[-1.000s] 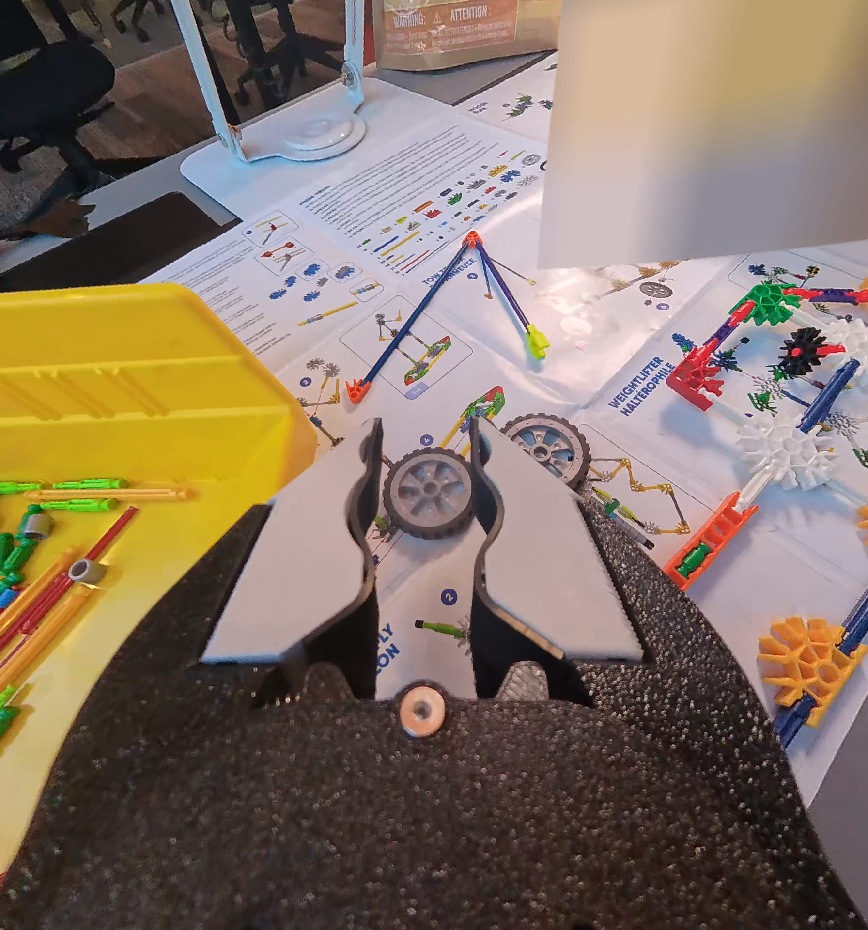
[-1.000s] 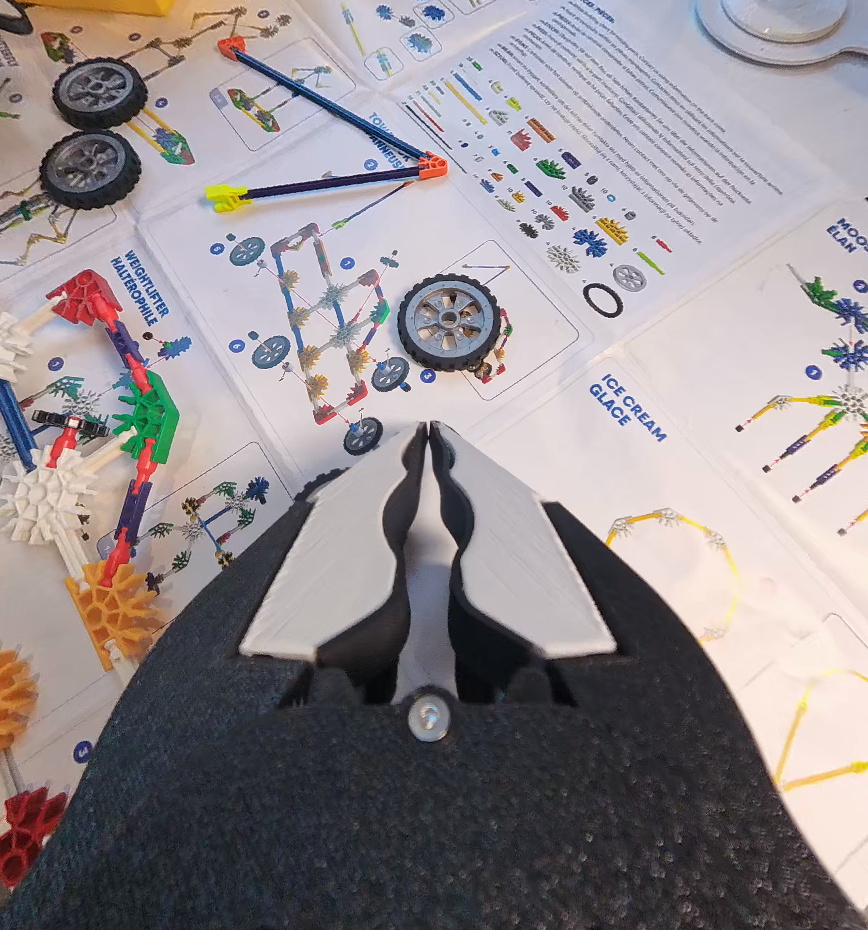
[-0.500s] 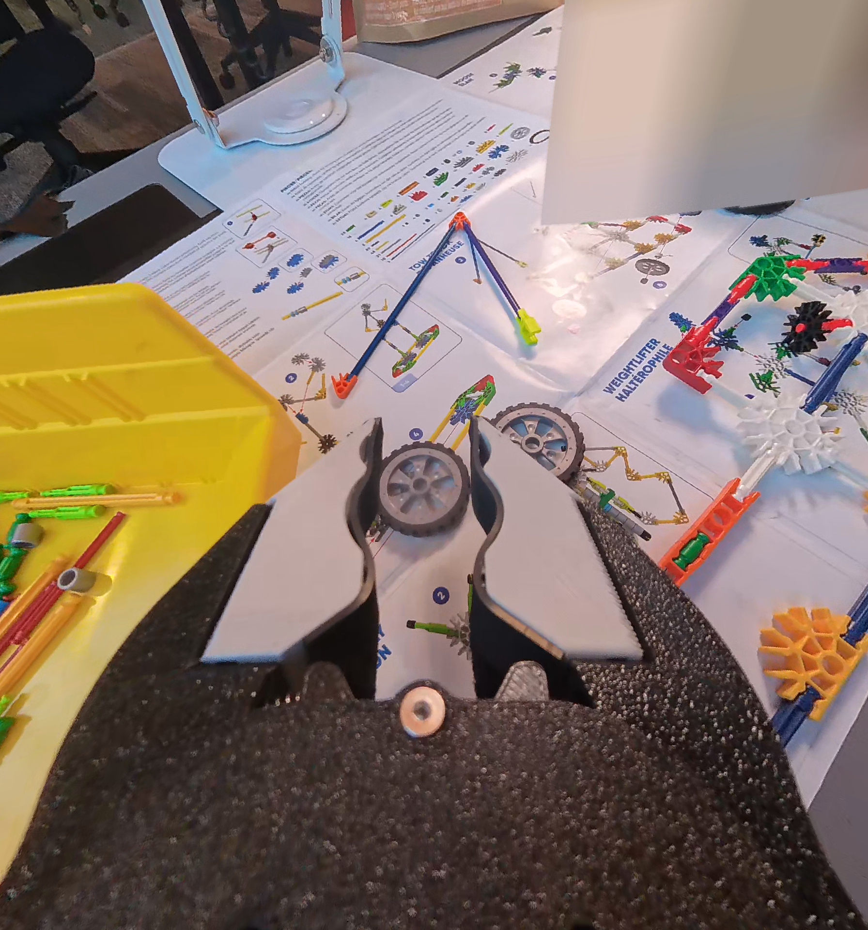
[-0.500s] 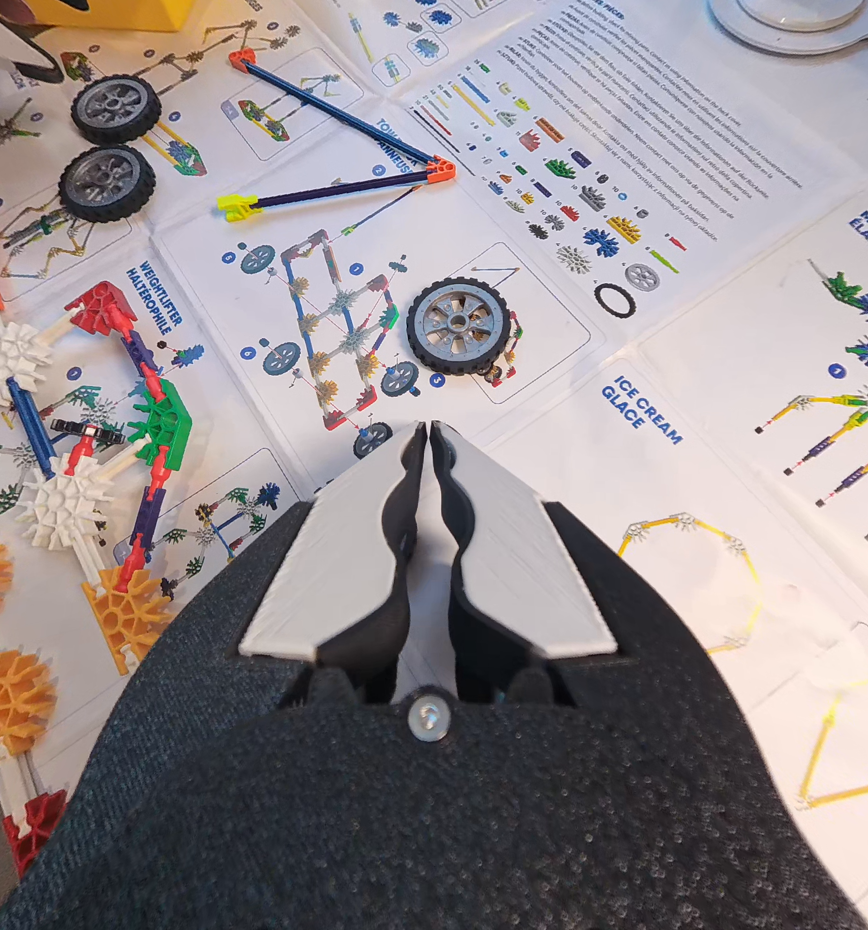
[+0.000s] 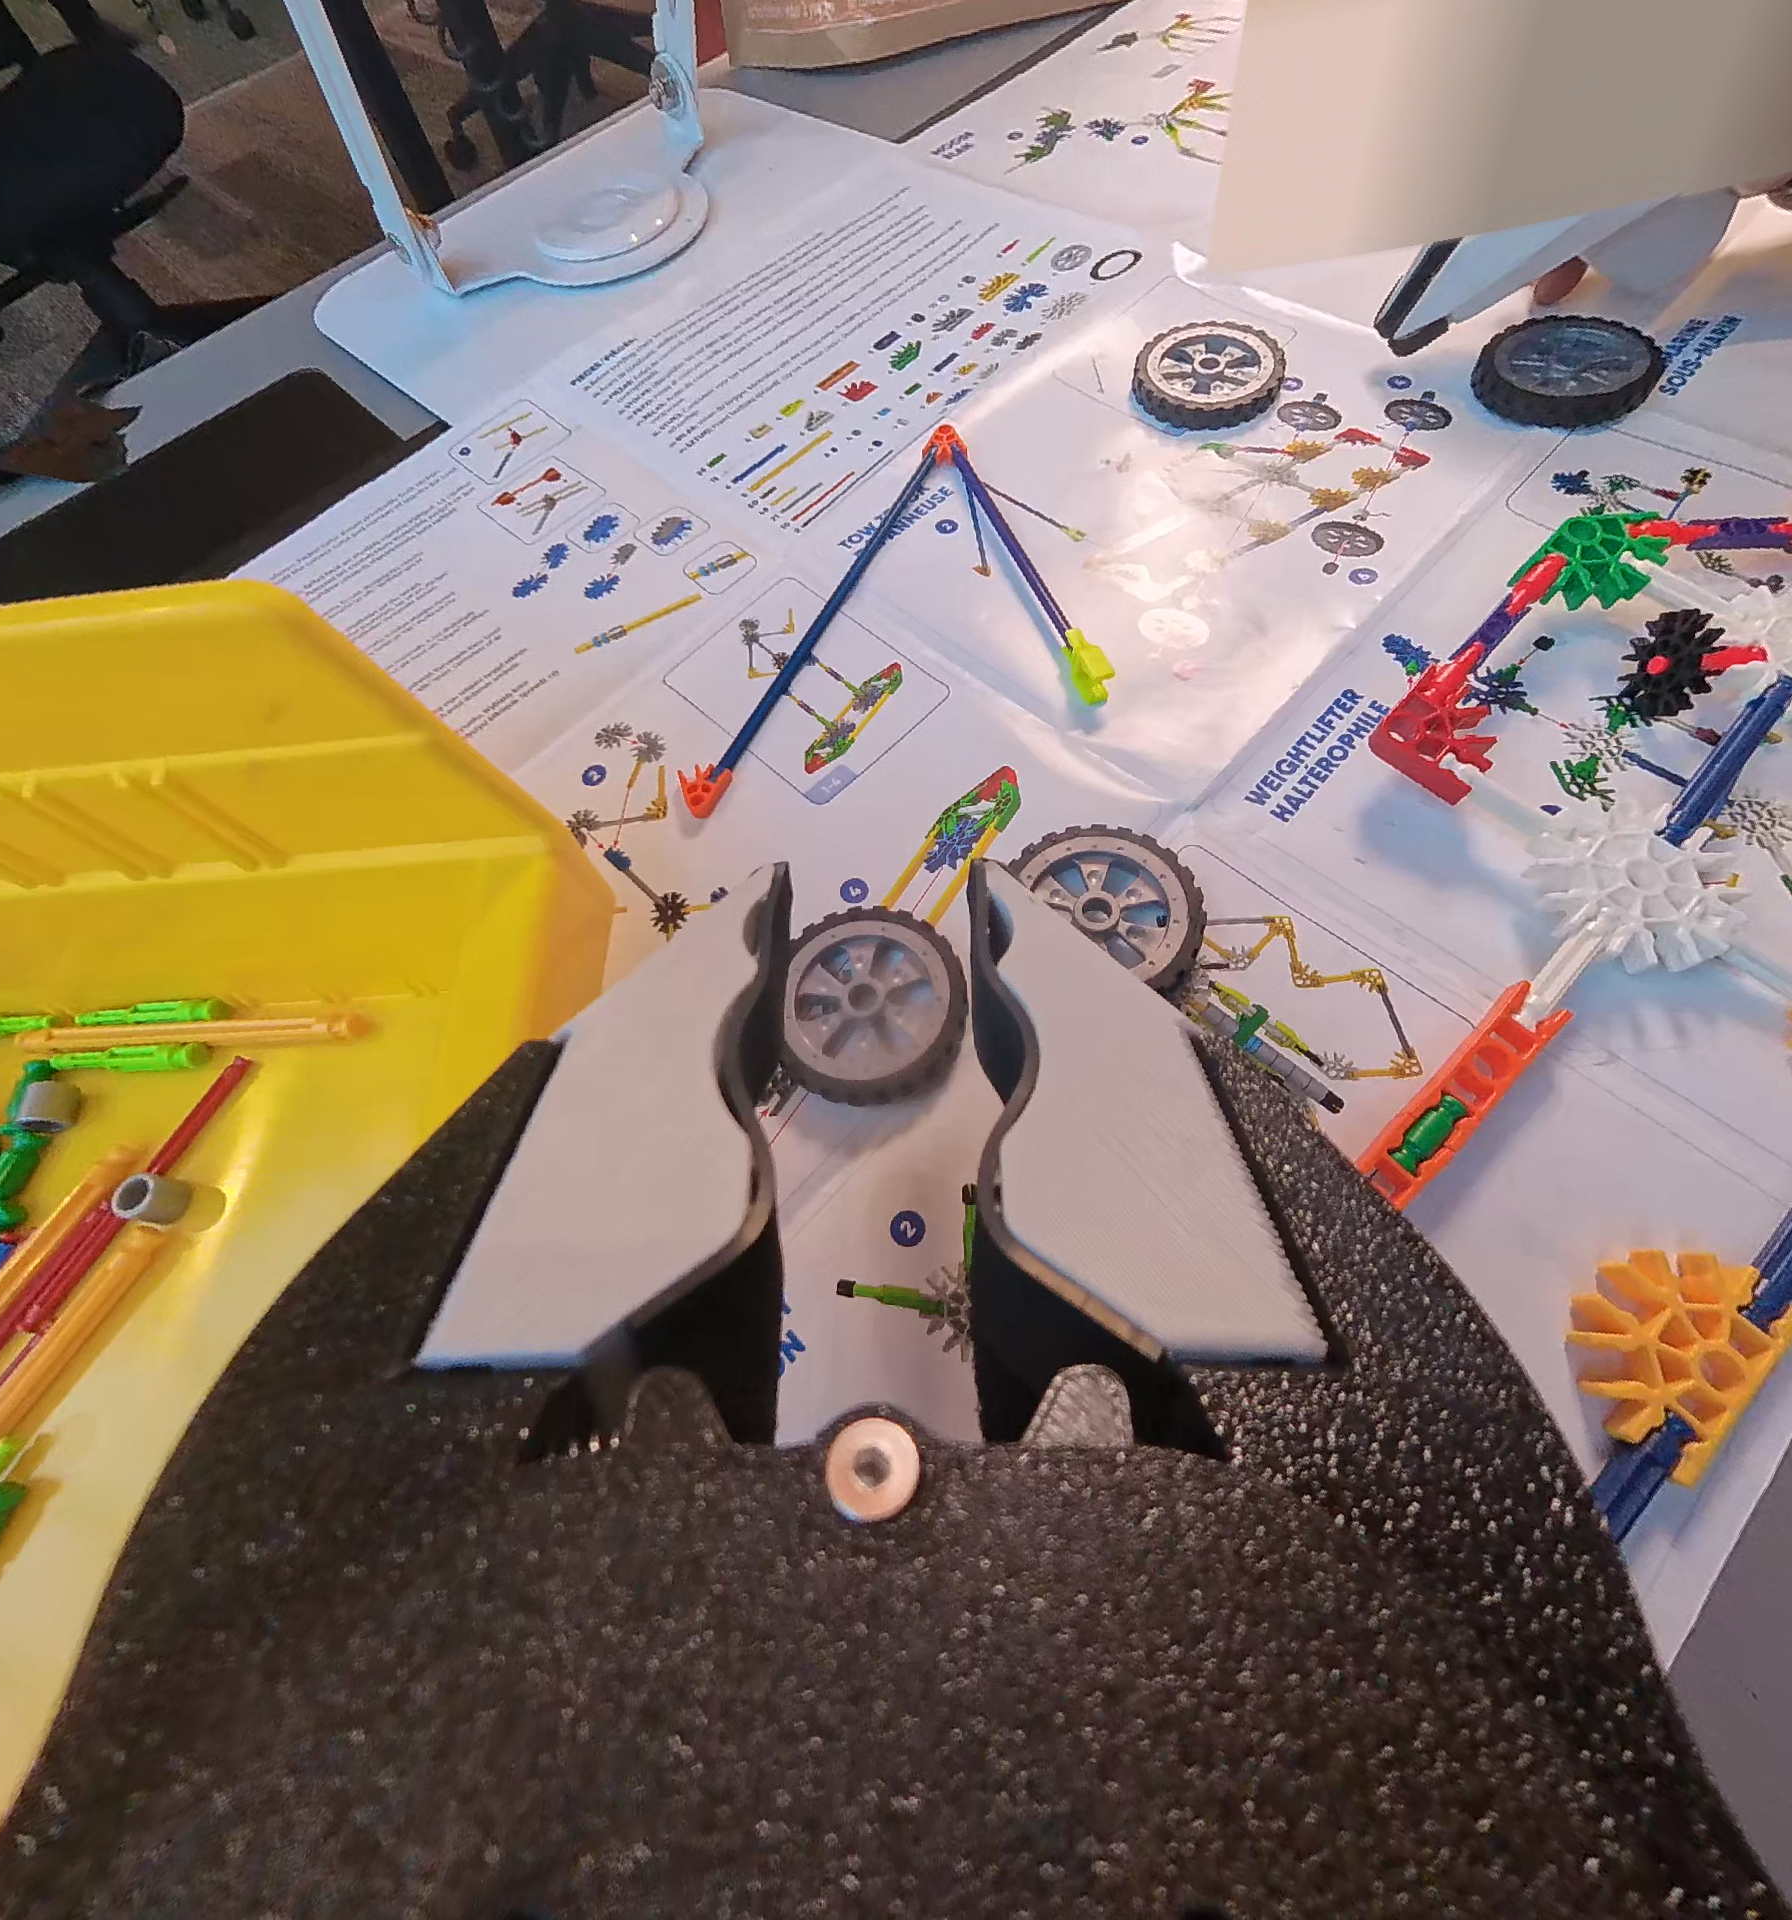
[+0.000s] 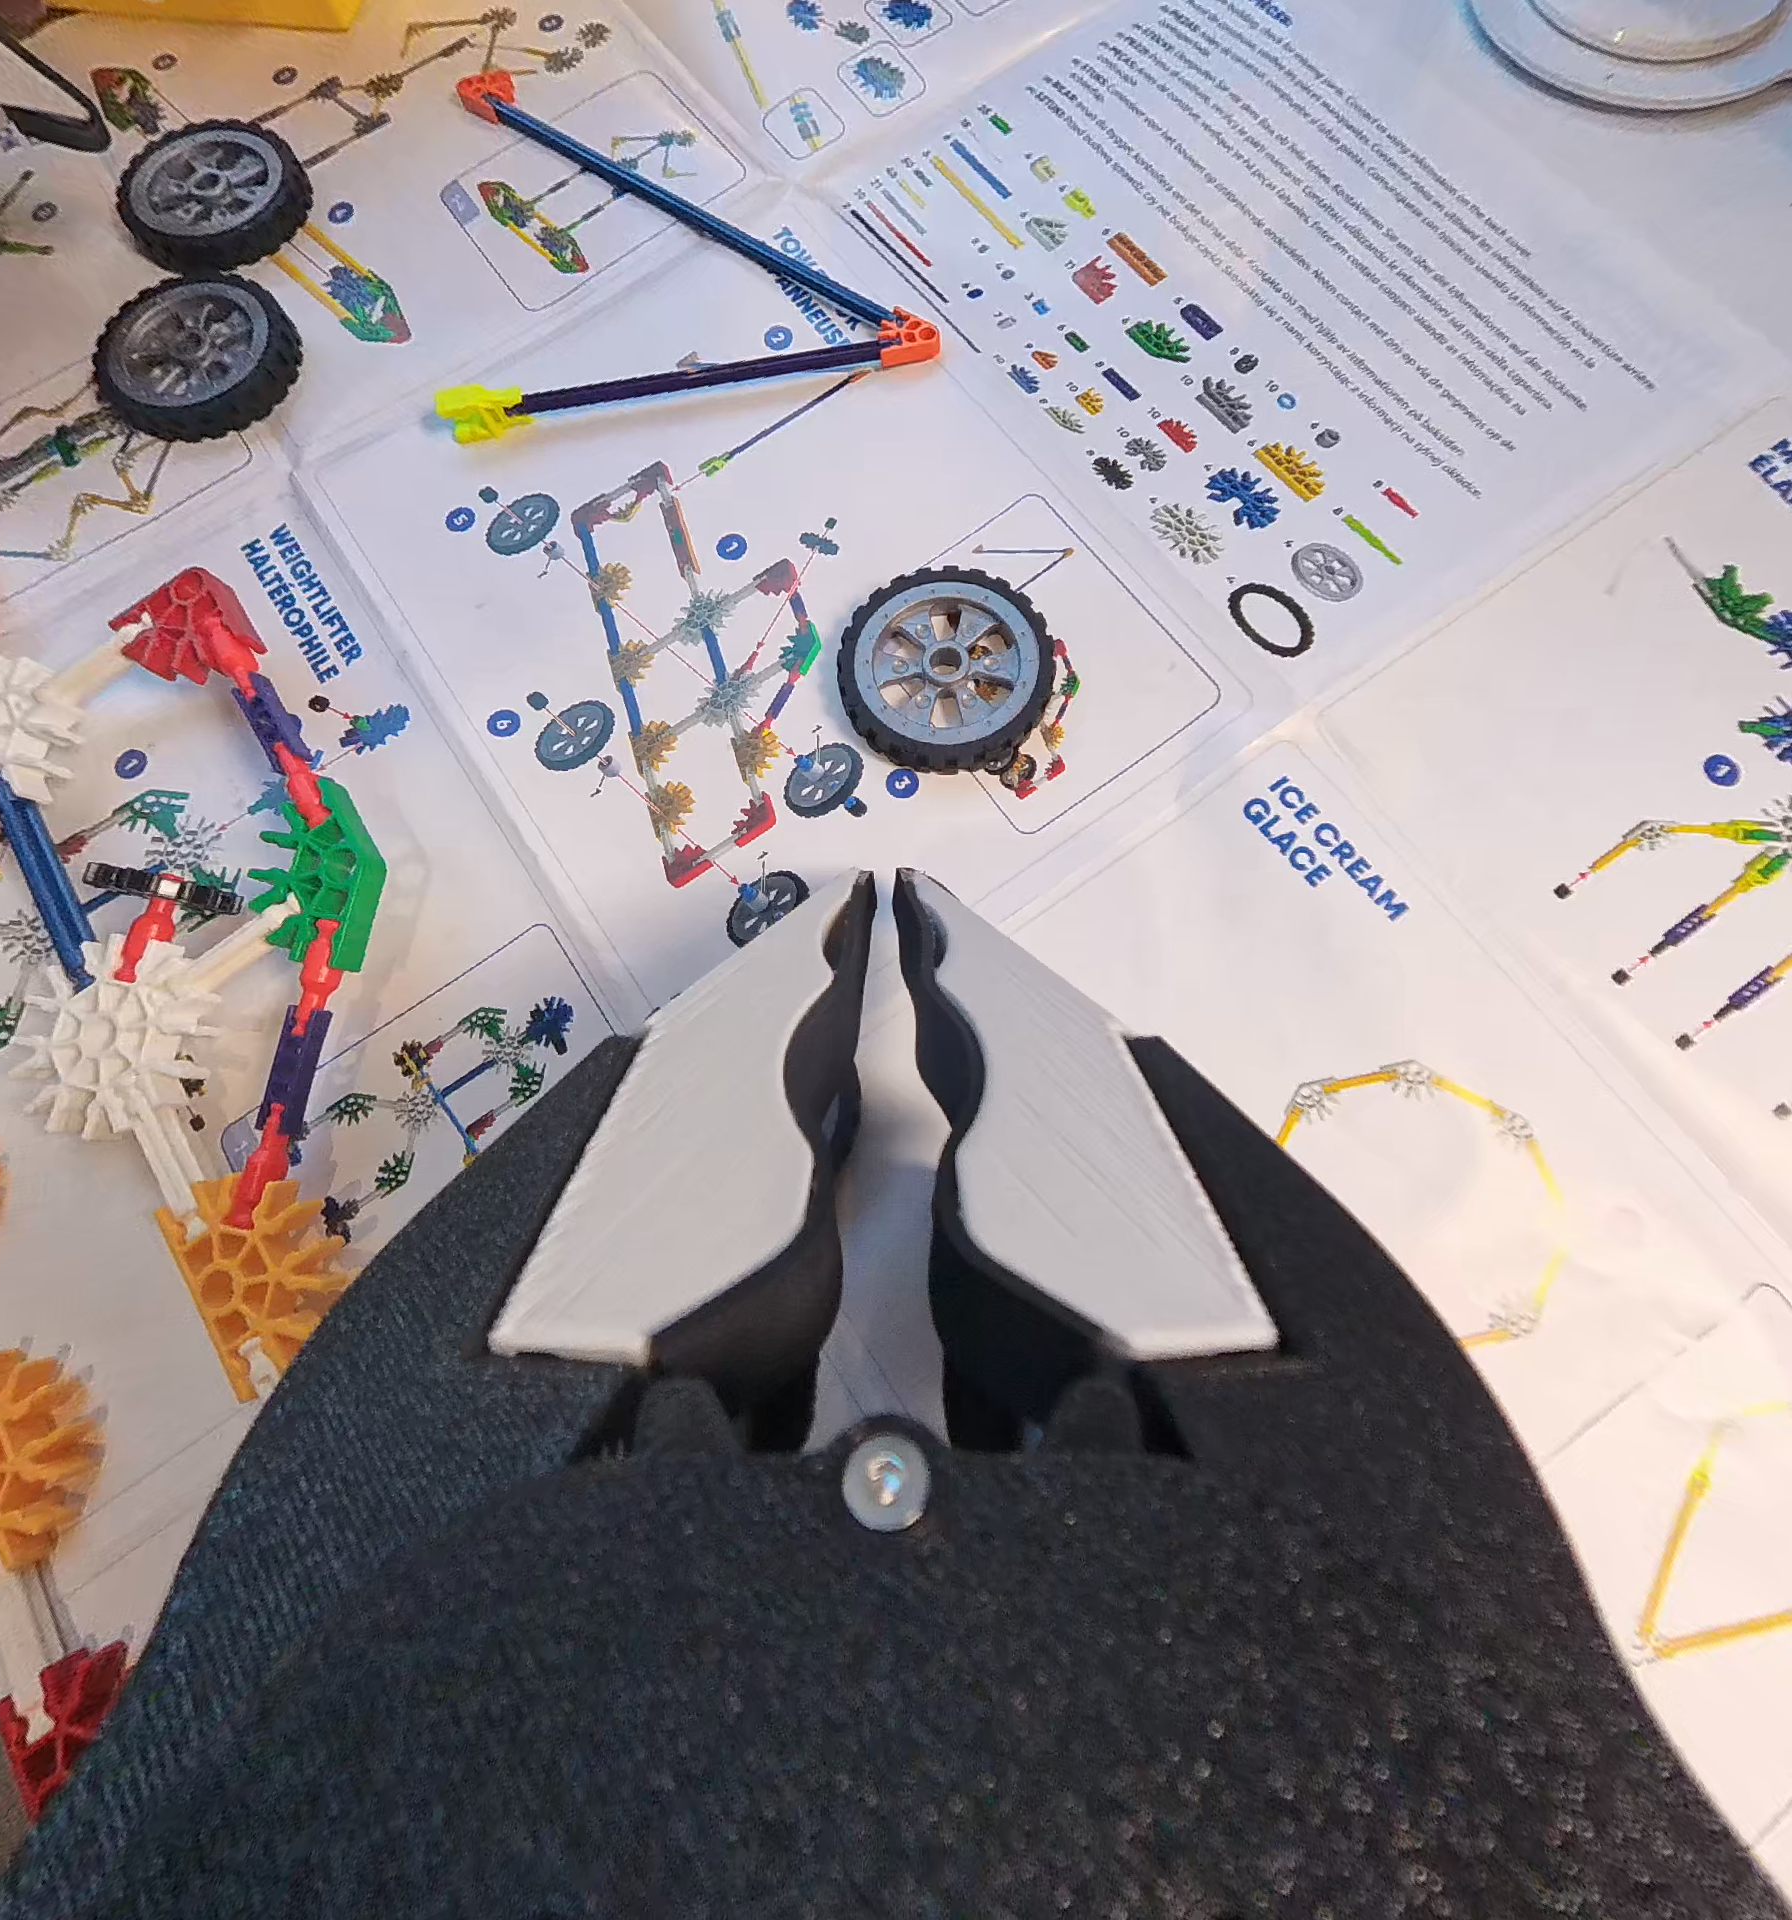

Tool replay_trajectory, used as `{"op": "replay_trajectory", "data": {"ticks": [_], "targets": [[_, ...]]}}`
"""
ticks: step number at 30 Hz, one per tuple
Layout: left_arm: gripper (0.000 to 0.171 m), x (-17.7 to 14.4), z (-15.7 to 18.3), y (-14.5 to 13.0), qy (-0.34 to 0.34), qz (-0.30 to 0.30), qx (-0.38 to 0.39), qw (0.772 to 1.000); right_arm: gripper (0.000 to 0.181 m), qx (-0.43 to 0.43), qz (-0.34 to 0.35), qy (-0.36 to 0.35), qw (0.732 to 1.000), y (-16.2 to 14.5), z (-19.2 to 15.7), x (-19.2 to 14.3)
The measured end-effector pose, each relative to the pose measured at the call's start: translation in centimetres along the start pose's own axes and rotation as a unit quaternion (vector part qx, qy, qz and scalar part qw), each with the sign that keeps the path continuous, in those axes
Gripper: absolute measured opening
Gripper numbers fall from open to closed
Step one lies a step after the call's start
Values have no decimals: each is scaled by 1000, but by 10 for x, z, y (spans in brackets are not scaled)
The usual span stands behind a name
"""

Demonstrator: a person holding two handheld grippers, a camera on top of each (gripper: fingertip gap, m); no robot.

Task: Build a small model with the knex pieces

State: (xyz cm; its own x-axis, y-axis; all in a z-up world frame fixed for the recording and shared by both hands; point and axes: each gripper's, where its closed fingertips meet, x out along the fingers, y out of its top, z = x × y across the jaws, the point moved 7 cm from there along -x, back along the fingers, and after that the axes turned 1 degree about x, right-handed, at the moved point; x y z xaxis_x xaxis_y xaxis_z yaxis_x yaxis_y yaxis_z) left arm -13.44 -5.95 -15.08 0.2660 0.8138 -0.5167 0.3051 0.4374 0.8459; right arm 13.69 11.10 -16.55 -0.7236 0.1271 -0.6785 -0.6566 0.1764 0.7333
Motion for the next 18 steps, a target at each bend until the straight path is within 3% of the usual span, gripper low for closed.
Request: {"op": "replay_trajectory", "data": {"ticks": [18], "targets": [[32,2,1,-1,-5,-5,2,1000,1,-5,-13,-5,1000,9,1,7]]}}
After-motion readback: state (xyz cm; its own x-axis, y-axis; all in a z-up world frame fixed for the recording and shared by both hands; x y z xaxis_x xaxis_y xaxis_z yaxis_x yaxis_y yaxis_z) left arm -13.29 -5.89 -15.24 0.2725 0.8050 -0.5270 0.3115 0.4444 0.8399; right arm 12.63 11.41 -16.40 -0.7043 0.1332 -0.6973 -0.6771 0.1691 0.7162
